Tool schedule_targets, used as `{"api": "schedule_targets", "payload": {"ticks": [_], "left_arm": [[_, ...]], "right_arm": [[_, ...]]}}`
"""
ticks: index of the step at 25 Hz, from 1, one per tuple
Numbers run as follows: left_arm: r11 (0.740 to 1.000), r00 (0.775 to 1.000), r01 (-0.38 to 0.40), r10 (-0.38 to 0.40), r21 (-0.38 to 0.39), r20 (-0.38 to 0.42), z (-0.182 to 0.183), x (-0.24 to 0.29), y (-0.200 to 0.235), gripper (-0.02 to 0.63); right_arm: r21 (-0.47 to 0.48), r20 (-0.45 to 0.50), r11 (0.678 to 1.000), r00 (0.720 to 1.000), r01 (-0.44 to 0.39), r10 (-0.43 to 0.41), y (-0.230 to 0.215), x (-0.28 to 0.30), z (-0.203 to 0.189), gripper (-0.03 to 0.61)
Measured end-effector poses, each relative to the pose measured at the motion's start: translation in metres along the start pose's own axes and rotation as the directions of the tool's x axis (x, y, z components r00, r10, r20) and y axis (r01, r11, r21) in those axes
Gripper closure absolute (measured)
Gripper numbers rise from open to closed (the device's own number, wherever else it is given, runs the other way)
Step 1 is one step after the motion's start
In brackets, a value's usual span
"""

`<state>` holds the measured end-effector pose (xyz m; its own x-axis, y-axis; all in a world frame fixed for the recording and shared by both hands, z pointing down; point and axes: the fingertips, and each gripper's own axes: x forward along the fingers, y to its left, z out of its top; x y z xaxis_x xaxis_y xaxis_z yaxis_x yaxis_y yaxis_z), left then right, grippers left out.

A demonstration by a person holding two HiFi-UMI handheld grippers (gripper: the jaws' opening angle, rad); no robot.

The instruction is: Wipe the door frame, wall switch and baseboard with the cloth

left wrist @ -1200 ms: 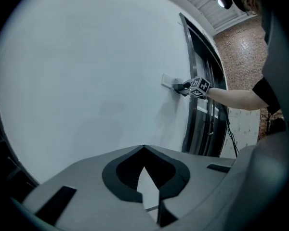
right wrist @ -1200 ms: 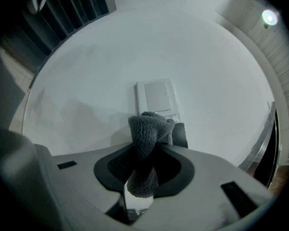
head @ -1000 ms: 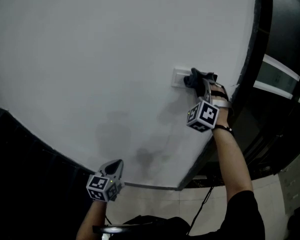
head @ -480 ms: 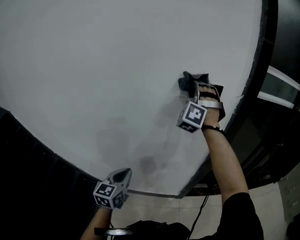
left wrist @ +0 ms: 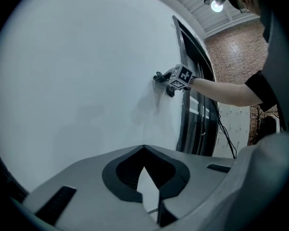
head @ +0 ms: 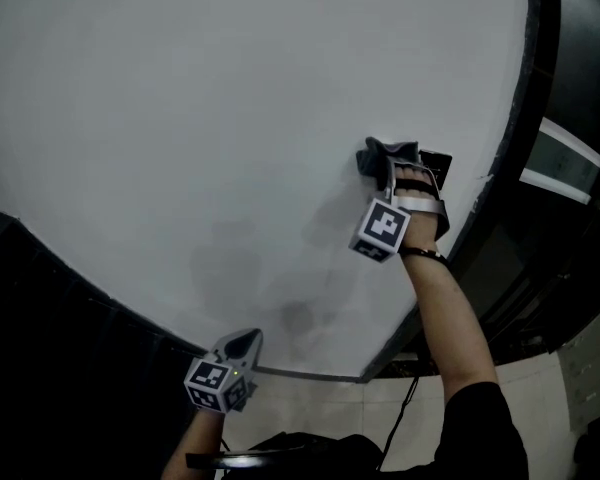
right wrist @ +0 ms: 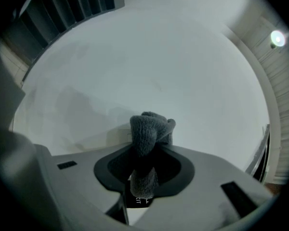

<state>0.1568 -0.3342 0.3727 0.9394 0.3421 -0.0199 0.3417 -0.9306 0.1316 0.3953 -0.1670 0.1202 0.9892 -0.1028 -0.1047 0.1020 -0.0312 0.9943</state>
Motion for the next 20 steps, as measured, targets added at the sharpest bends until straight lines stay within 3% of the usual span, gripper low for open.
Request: {"api": "schedule_targets", "payload": {"ticks": [9, 13, 16, 18, 20], "left_arm": [[1.0, 1.0, -0.009, 0.009, -0.004, -0.015, -0.004, -0.009, 0.002, 0.612], [1.0, 1.0, -0.01, 0.01, -0.004, -0.019, -0.006, -0.009, 0.002, 0.612], [1.0, 1.0, -0.015, 0.015, -0.008, -0.017, -0.008, -0.01, 0.001, 0.612], [1.0, 1.0, -0.013, 0.013, -0.01, -0.014, -0.009, -0.007, -0.002, 0.612], [1.0, 1.0, -0.008, 0.008, -0.011, -0.016, -0.011, -0.004, -0.006, 0.612]], "right_arm": [[0.001, 0.01, 0.997, 0.997, -0.083, 0.083, 0.04, -0.001, 0.002, 0.483], [0.065, 0.06, 0.992, 0.993, -0.104, 0.101, 0.043, -0.008, 0.012, 0.483], [0.059, 0.058, 0.992, 0.993, -0.109, 0.106, 0.046, -0.005, 0.008, 0.483], [0.056, 0.049, 0.987, 0.988, -0.147, 0.145, 0.053, -0.003, 0.004, 0.483], [0.097, 0.063, 0.966, 0.97, -0.239, 0.233, 0.062, -0.009, 0.007, 0.483]]}}
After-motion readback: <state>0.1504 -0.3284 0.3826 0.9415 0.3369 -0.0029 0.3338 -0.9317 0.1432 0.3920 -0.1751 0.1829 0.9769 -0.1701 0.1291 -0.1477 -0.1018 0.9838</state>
